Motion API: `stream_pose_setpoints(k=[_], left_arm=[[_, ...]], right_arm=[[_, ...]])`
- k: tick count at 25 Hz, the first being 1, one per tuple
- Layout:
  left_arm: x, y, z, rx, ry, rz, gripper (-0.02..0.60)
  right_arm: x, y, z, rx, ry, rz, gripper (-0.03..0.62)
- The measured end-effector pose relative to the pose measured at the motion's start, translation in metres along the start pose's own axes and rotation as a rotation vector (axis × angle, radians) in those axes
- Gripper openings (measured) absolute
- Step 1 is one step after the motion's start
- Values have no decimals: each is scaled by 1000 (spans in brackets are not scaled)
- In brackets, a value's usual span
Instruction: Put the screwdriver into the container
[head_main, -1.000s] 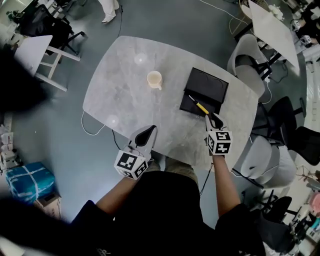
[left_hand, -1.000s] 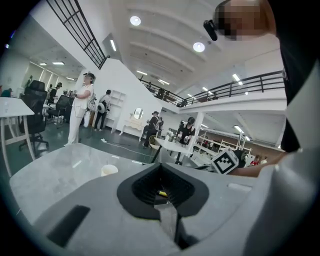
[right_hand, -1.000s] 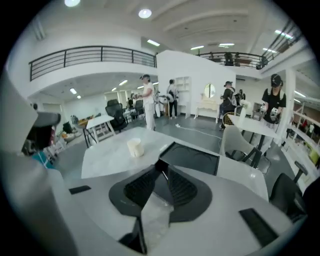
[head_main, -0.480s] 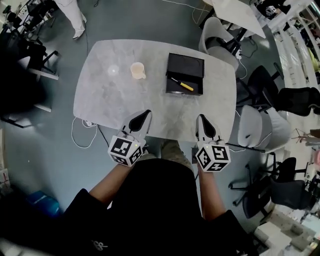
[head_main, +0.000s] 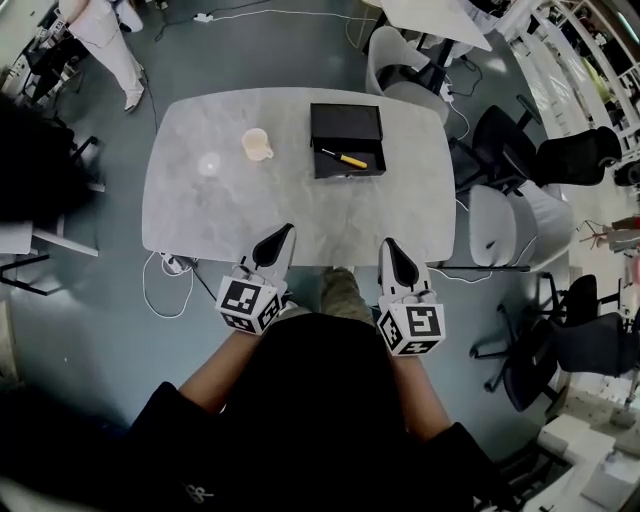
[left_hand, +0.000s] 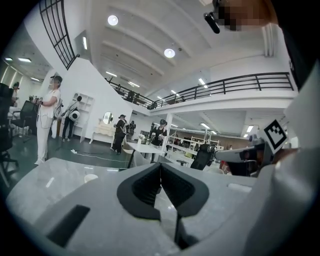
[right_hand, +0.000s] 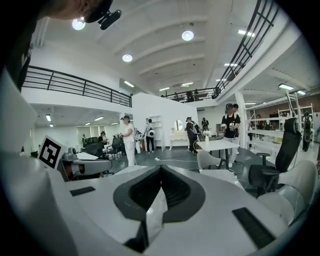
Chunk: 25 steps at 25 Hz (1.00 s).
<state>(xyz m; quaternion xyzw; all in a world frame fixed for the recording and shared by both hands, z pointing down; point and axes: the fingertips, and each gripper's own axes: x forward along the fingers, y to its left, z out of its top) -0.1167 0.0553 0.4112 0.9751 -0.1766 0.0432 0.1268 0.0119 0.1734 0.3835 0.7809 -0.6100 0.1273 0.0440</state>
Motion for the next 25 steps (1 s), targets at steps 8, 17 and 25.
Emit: stream_pose_setpoints(k=[8,17,25], left_arm=[[-1,-9,0,4,-10,-9,17],[10,-10,9,-2,-31,-48,17],[35,-2,4,47,0,-45,17]], right_arm=[[-2,-15,8,-28,-29,-38,12],[6,-27,14,-37,-18,-31,12],[37,-37,10,-45,19,-13,12]])
